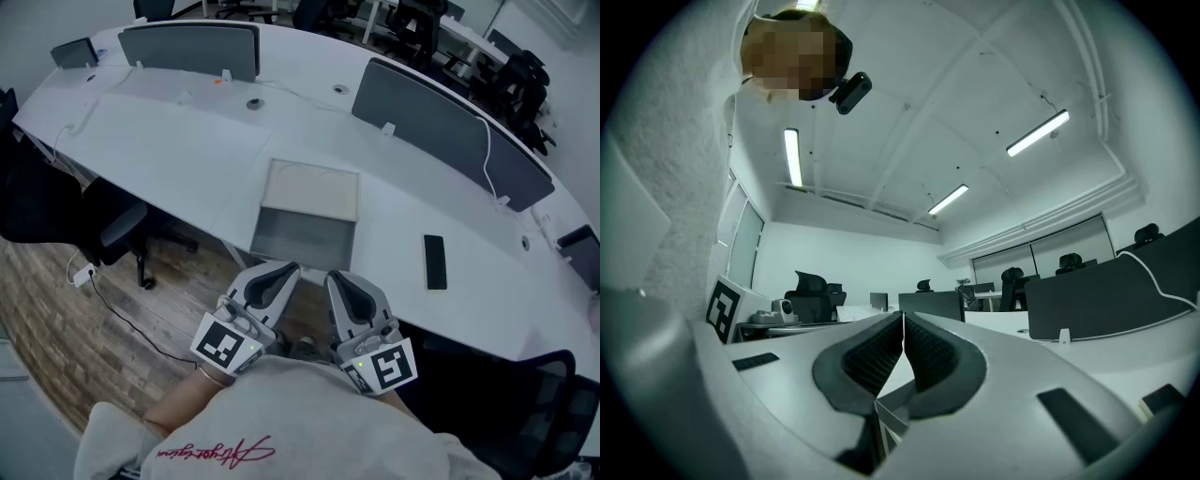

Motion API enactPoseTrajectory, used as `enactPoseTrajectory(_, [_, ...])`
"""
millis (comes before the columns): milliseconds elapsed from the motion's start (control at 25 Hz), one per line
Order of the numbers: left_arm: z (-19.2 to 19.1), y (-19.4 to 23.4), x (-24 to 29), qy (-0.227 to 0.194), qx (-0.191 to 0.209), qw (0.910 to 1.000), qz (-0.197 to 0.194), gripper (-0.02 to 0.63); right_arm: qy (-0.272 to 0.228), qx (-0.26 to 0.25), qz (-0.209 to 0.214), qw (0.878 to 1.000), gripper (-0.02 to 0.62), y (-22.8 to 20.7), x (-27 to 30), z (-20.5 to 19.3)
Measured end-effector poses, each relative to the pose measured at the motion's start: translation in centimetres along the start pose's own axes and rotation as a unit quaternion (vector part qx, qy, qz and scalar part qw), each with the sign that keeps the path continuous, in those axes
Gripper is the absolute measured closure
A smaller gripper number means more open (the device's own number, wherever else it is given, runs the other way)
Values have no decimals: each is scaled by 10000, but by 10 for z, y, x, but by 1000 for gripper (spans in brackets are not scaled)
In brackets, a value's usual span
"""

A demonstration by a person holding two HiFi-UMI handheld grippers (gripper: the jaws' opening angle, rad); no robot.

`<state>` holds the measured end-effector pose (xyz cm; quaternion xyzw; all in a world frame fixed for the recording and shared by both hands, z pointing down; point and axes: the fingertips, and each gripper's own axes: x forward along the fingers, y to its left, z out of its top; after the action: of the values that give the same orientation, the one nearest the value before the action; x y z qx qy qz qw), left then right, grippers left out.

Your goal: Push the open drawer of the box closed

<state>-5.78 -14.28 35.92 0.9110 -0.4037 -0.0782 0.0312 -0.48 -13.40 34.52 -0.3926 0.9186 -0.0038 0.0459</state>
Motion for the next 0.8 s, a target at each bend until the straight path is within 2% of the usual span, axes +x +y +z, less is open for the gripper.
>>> enactPoseTrajectory(120, [-10, 14, -2, 331, 7, 9979, 565, 584, 67, -53, 133, 9999, 577, -1, 2, 2])
enactPoseTrajectory(200, [-23, 21, -4, 412, 86, 9959, 802, 583, 53, -68, 197, 9998, 577, -1, 1, 3])
enactPoseTrajectory(240, [-32, 25, -4, 456, 120, 9947, 910, 561, 69, -60, 220, 9997, 577, -2, 0, 2])
enactPoseTrajectory(280, [-44, 29, -5, 556, 111, 9932, 1015, 457, 85, -47, 235, 9997, 577, -3, -1, 1])
enactPoseTrajectory(320, [-59, 33, -5, 718, 21, 9912, 1112, 389, 100, -27, 244, 9996, 577, -4, -2, 1])
enactPoseTrajectory(440, [-102, 40, -10, 1297, -468, 9809, 1371, 385, 166, -5, 283, 9995, 577, -6, -4, -1])
enactPoseTrajectory(520, [-129, 42, -14, 1638, -634, 9727, 1517, 385, 260, 5, 307, 9992, 577, -6, -5, -5])
enactPoseTrajectory(680, [-164, 35, -11, 2051, -684, 9631, 1603, 383, 237, -72, 291, 9993, 577, -11, -10, -4])
enactPoseTrajectory(800, [-181, 34, -2, 2231, -546, 9588, 1674, 379, 275, -94, 265, 9992, 577, -15, -13, -6])
